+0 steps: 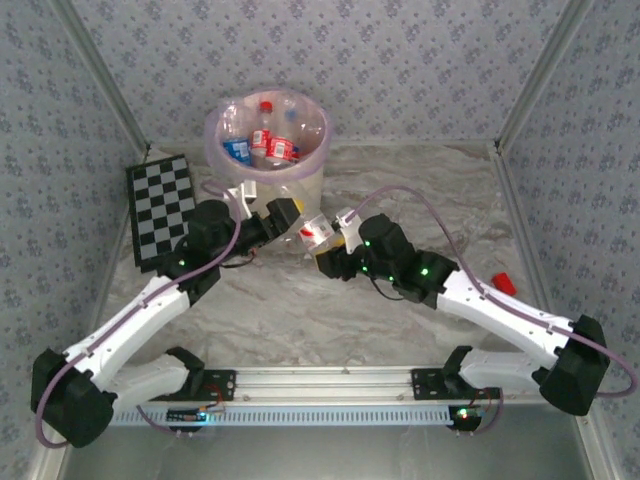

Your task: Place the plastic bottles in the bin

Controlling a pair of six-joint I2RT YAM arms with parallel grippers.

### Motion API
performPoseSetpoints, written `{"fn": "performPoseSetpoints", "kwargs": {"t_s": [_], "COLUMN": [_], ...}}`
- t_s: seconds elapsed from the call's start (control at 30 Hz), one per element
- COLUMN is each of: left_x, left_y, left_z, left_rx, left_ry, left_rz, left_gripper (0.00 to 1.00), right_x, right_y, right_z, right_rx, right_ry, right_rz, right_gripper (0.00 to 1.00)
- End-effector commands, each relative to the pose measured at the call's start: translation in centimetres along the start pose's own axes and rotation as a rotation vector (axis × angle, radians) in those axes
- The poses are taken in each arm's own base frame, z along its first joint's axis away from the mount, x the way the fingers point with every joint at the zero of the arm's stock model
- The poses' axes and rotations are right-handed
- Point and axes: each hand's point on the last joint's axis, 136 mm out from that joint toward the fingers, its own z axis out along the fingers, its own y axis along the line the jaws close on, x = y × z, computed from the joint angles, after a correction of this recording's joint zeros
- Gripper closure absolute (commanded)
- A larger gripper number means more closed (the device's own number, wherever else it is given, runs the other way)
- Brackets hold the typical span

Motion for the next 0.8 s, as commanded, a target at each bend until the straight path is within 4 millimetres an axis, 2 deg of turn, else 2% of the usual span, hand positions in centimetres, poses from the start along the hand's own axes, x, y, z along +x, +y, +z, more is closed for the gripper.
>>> {"fn": "performPoseSetpoints", "kwargs": {"t_s": [0.0, 0.1, 0.17, 0.3, 0.37, 0.47, 0.53, 0.67, 0.7, 0.77], "left_x": [1.2, 0.7, 0.6, 0.6, 0.7, 0.5, -0.2, -3.6, -4.6, -7.3], "left_y": [-0.9, -0.4, -0.7, -1.3, -1.6, -2.0, -2.8, -5.5, -6.2, -7.7], "left_z": [0.0, -0.7, -0.7, -0.1, 0.3, 0.4, 0.1, -0.9, -1.1, -1.6], "left_rx": [-0.016, -0.053, -0.04, 0.008, 0.022, 0.017, 0.009, 0.003, -0.002, -0.008], "left_ry": [0.077, 0.046, 0.037, 0.037, 0.046, 0.046, 0.038, -0.009, -0.022, -0.057], "left_rz": [0.025, 0.045, 0.043, 0.018, 0.012, 0.024, 0.061, 0.148, 0.17, 0.223], "left_gripper": [0.06, 0.01, 0.04, 0.22, 0.35, 0.42, 0.48, 0.53, 0.54, 0.55], "right_x": [-2.5, -2.8, -2.7, -2.3, -2.3, -2.3, -2.5, -3.4, -3.4, -3.6], "right_y": [1.4, 1.3, 1.4, 1.6, 1.6, 1.6, 1.7, 1.0, 0.6, -0.2], "right_z": [-1.4, -1.7, -1.6, -1.1, -0.8, -0.6, -0.7, -1.4, -1.7, -2.4], "right_rx": [-0.034, -0.026, -0.028, -0.029, -0.027, -0.025, -0.023, 0.012, 0.026, 0.061], "right_ry": [-0.117, -0.129, -0.123, -0.107, -0.102, -0.095, -0.09, -0.096, -0.093, -0.088], "right_rz": [-0.035, -0.043, -0.044, -0.05, -0.052, -0.056, -0.064, -0.08, -0.082, -0.084], "right_gripper": [0.53, 0.53, 0.53, 0.53, 0.52, 0.49, 0.38, 0.05, 0.0, 0.0]}}
